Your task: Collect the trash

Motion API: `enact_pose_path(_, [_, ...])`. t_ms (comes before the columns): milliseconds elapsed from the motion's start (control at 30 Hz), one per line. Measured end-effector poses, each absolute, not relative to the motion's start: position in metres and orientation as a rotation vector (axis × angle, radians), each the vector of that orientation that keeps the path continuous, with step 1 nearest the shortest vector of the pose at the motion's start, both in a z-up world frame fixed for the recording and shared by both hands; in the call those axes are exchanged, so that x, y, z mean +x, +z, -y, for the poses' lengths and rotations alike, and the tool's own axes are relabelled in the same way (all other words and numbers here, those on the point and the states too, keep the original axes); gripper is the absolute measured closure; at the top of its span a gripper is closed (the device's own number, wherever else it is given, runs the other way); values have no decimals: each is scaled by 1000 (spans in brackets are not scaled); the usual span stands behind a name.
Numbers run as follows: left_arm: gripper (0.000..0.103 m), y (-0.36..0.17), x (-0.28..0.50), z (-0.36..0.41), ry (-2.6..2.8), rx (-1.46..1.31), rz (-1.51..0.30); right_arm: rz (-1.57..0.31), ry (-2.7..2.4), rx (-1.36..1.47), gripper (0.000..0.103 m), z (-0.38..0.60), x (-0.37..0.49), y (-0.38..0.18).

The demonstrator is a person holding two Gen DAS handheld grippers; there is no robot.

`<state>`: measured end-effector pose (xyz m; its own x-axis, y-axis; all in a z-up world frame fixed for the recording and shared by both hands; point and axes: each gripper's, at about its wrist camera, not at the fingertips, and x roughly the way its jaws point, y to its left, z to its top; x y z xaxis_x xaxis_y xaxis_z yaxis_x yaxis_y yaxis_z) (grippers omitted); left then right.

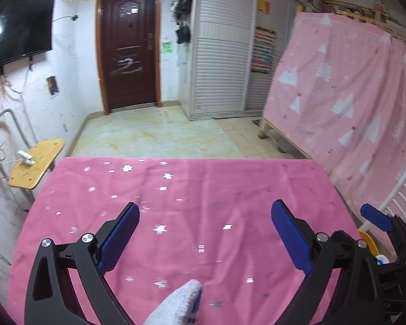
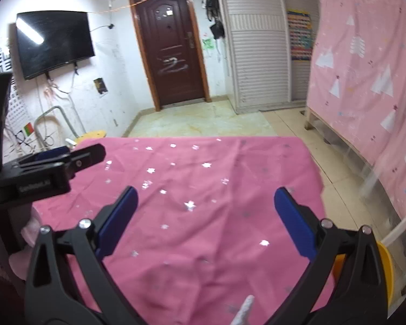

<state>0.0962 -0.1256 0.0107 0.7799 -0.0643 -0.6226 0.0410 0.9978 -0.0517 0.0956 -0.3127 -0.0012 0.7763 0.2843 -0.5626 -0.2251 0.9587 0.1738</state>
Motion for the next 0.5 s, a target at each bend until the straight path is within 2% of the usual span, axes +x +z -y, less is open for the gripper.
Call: enact_pose_path(500, [13, 7, 84, 68, 124, -54, -617, -544, 407, 79, 6, 269, 96, 5])
